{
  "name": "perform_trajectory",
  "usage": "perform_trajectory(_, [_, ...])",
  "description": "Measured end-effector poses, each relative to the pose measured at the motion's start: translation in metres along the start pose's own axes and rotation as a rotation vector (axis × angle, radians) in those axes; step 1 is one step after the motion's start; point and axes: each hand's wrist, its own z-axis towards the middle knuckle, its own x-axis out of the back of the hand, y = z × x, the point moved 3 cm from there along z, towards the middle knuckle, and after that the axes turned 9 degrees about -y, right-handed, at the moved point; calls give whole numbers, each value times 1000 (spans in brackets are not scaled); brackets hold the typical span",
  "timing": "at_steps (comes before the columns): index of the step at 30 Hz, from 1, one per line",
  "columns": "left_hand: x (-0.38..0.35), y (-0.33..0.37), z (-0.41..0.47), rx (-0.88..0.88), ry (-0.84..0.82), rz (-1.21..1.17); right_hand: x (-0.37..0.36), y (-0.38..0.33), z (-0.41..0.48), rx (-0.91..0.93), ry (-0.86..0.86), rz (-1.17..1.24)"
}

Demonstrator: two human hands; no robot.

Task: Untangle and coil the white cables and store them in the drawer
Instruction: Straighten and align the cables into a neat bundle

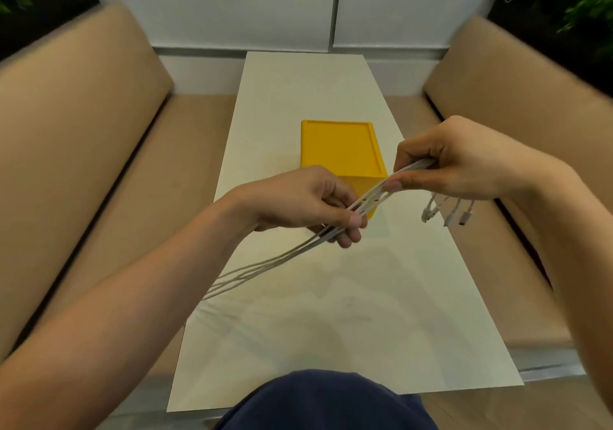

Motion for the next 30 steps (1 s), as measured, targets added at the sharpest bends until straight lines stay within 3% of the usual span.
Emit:
perform_trajectory(4, [0,-2,-6,7,-85,-22,-9,7,-5,14,-48,112])
perform_trajectory(11, [3,-2,-8,10,-3,-15,1,6,-4,45,52,113])
perform_trajectory(16, [6,-11,-15,61,-171,43,4,13,-2,38,56,155])
perform_trajectory(19, [10,-10,-15,19,-94,-1,3,22,-1,7,44,195])
perform_trajectory(24, [9,-10,-8,56,-85,17,-34,39,6,-163,-320,248])
perform_trajectory(30, [5,-8,-2,102,-56,90,-67,5,20,-59,-307,311])
